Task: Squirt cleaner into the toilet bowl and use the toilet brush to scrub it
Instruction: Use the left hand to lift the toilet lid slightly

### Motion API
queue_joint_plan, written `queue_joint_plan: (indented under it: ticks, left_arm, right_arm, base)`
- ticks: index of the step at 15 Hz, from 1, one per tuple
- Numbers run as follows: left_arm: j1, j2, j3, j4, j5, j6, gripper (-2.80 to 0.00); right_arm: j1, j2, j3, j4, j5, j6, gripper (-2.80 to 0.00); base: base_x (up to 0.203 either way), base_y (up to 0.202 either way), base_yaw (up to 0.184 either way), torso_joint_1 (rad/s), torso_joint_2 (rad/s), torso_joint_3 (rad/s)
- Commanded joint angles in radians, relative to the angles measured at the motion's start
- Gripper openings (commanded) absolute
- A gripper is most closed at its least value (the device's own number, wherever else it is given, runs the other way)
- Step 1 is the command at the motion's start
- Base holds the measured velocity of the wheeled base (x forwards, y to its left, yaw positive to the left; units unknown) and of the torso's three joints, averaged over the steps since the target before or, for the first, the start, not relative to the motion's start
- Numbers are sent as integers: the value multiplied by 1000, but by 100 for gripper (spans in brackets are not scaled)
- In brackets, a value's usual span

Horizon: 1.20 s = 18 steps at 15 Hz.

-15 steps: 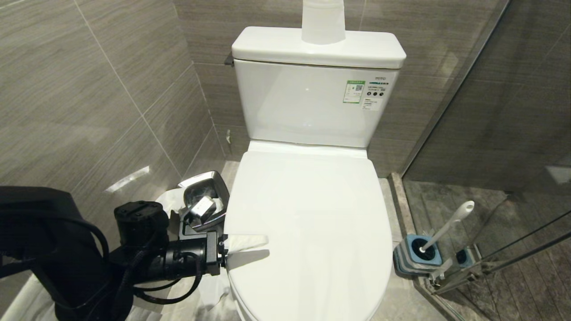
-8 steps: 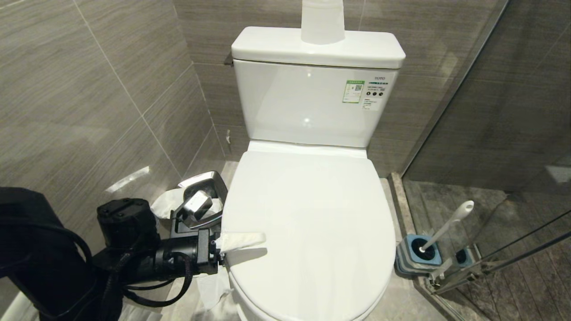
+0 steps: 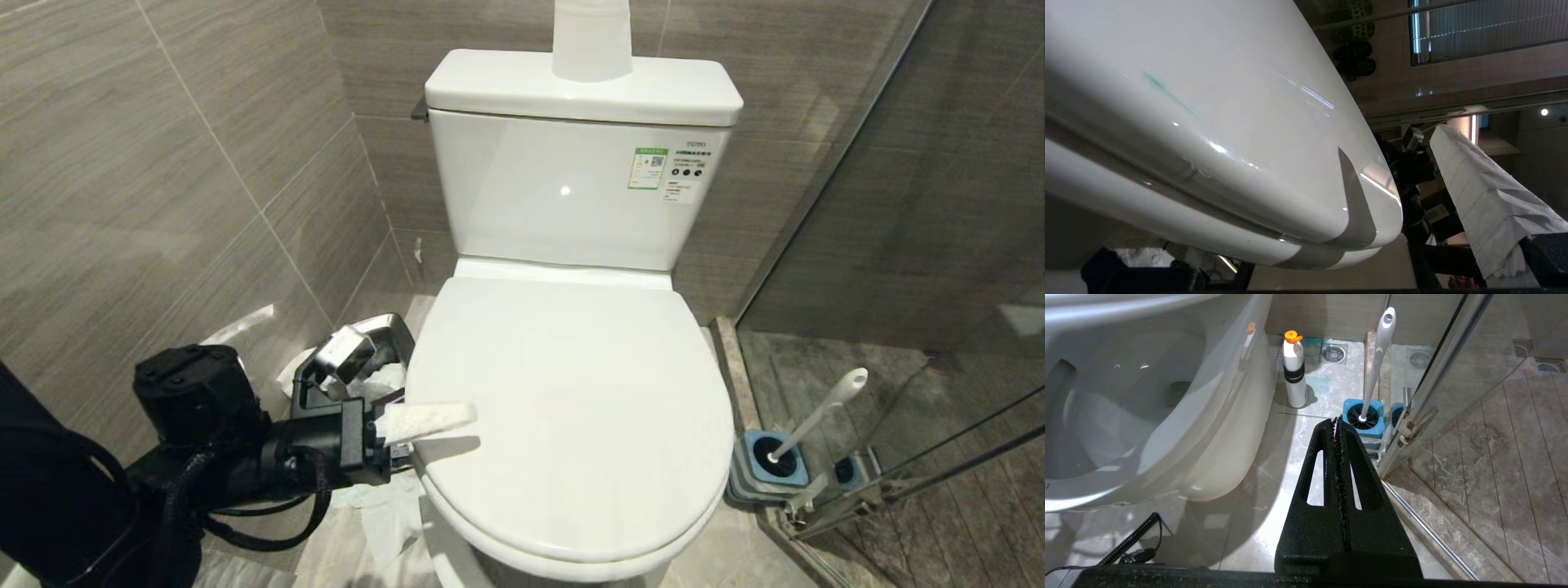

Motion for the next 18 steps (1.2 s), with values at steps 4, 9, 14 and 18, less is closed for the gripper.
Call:
queue_joint_plan:
  ticks: [4,9,14,18]
  left_arm:
    - [-3,-52,-65,-10,-2,-57,0]
    - [-9,-77,-115,-5,-5,-98,0]
    - [-10,-100,-184,1,-7,-160,0]
    - [-9,-112,-226,8,-7,-193,0]
  right_arm:
    - [0,0,0,1,0,0,-280]
    - [0,0,0,1,0,0,-280]
    - [0,0,0,1,0,0,-280]
    - [0,0,-1,1,0,0,-280]
  base:
    - [0,0,0,0,0,0]
    - [0,0,0,0,0,0]
    - [0,0,0,0,0,0]
    - [0,0,0,0,0,0]
